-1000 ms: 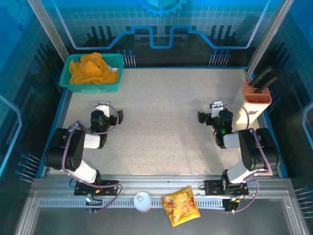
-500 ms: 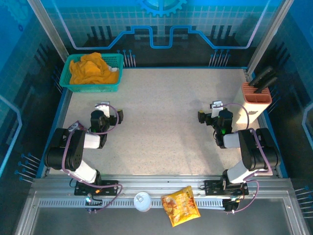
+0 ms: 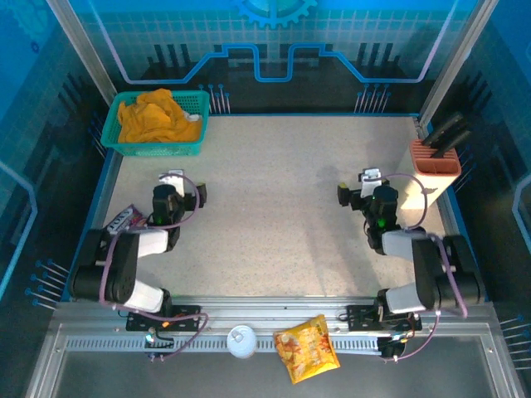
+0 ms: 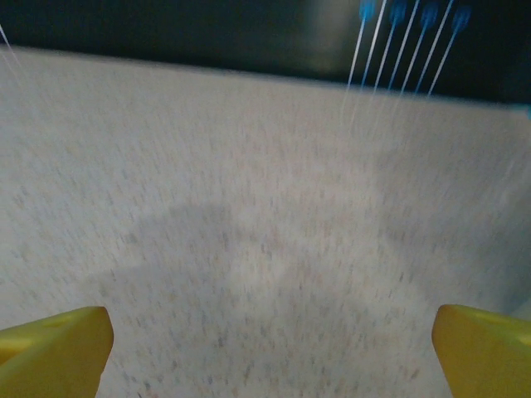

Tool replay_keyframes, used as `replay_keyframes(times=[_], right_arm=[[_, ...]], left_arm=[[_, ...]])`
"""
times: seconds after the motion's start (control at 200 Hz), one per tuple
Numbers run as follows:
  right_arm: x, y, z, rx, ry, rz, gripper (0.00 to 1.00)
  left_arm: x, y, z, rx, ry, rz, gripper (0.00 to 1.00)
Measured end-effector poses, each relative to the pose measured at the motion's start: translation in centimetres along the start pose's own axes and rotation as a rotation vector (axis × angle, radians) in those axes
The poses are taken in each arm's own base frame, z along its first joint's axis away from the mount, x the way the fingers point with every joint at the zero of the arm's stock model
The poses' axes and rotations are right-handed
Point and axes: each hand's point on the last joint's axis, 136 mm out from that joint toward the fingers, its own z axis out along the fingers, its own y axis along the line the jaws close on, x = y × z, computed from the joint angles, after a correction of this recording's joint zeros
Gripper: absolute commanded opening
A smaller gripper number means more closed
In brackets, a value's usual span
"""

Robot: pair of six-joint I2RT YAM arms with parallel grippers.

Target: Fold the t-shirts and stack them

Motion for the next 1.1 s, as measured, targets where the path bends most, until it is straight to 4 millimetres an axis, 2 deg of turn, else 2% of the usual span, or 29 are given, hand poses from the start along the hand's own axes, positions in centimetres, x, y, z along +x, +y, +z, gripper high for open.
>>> replay_keyframes(times=[0.095,0.17,0.295,0.435,0.535,0.621,0.821,0.951,1.101], right_arm=[[-3.9,-0.3,-1.6,0.011,-0.066,-0.003,1.0],[-6.0,-0.6,-2.3,0.021,-0.085,0.021,1.0],[-6.9,-0.4,-2.7,-0.008,-0.023,0.089,1.0],[-7.1,0.2,-2.5,-0.094,0.082,0.168,1.0],[-7.1,0.9,-2.2,-0.146,0.149,0.205,0.99],[-6.9,1.4,-2.2,-0.172,0.206,0.227,0.98],[-6.2,2.0,-2.7,-0.197,0.314,0.25,0.97],[-6.0,2.0,-3.0,-0.197,0.345,0.254,0.97],[-5.3,2.2,-3.2,-0.203,0.375,0.258,0.96]], left_arm=[[-4.5,0.2,-1.1,-0.063,-0.054,-0.043,0.99],[-8.0,0.8,-1.7,-0.121,-0.063,-0.104,0.99],[-12.5,1.1,-1.9,-0.174,-0.007,-0.184,0.99],[-15.2,0.8,-1.9,-0.191,0.065,-0.217,0.99],[-15.8,1.1,-1.0,-0.207,0.133,-0.225,0.97],[-16.5,2.2,0.7,-0.236,0.192,-0.247,0.92],[-17.6,5.2,7.6,-0.301,0.299,-0.278,0.77],[-15.6,6.7,12.0,-0.326,0.381,-0.274,0.7],[-13.6,7.5,15.7,-0.33,0.432,-0.275,0.64]])
